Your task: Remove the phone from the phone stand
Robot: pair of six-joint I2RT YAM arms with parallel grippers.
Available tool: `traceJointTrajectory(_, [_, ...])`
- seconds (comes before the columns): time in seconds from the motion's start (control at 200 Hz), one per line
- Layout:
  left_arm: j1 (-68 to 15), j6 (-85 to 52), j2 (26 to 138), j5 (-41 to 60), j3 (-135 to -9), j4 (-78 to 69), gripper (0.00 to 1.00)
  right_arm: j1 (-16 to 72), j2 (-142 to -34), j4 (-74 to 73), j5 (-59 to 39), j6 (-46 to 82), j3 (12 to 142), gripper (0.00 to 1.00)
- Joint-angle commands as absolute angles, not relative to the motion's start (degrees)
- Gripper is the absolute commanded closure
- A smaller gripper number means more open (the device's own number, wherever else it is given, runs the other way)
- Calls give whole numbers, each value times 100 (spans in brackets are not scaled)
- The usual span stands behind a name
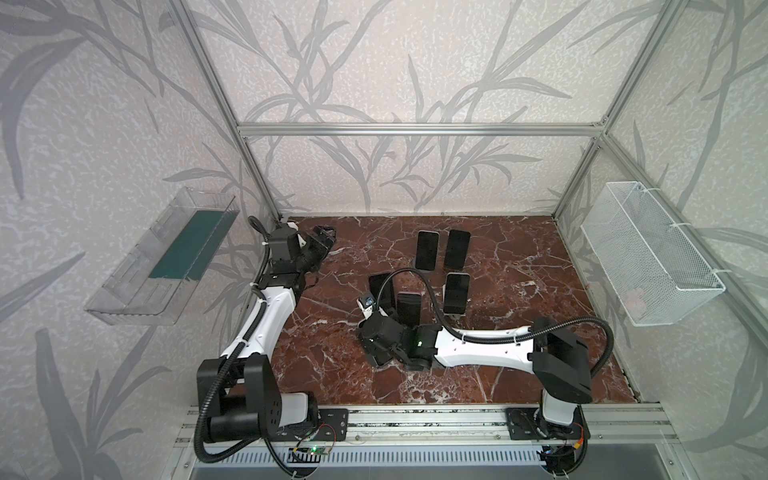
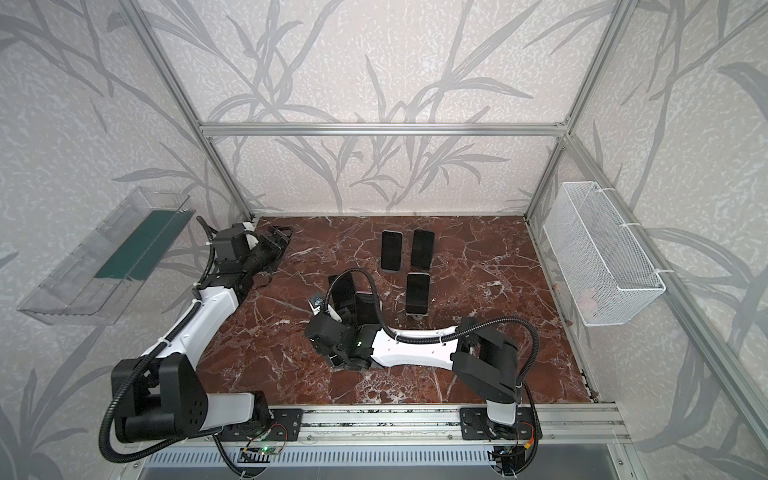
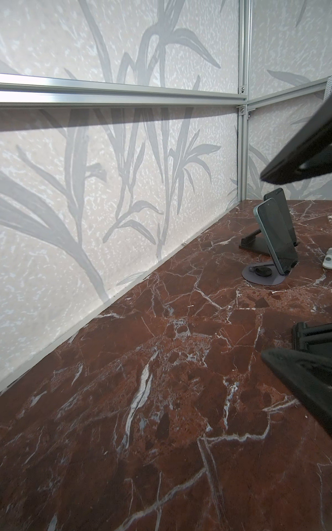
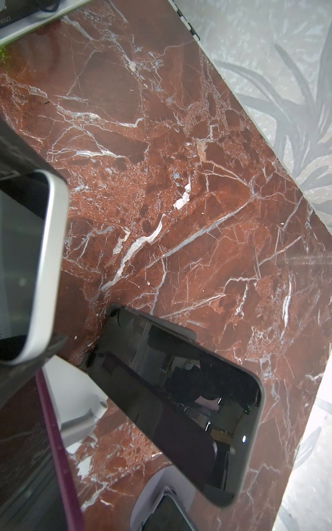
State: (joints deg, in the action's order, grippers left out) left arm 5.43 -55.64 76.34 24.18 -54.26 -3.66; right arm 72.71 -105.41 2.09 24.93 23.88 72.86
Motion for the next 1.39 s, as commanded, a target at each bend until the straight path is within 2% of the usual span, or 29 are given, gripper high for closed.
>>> traceJointTrajectory(0.0, [572, -5647, 7670, 2521, -5362, -567, 11, 7296, -10166, -62, 2466, 2301, 7311, 37])
traceJointTrajectory(0.355, [537, -5764, 7631, 2691, -5326, -788, 11, 7295, -9668, 90, 2450, 2155, 7342, 37])
traceJointTrajectory(0.885, [-22, -5608, 7419, 2942, -5343, -1125, 11, 7083, -8540, 533, 3417, 1442, 7272, 37])
traceJointTrajectory(1.27, [-408, -5432, 7173, 3224, -5440, -1278, 11, 5900, -7072, 1271, 3668, 1180, 6703, 37])
traceJointTrajectory(1.39, [-583, -5490, 7145, 3440, -5440, -1515, 11, 5083, -6545, 1559, 3572, 1134, 6502, 37])
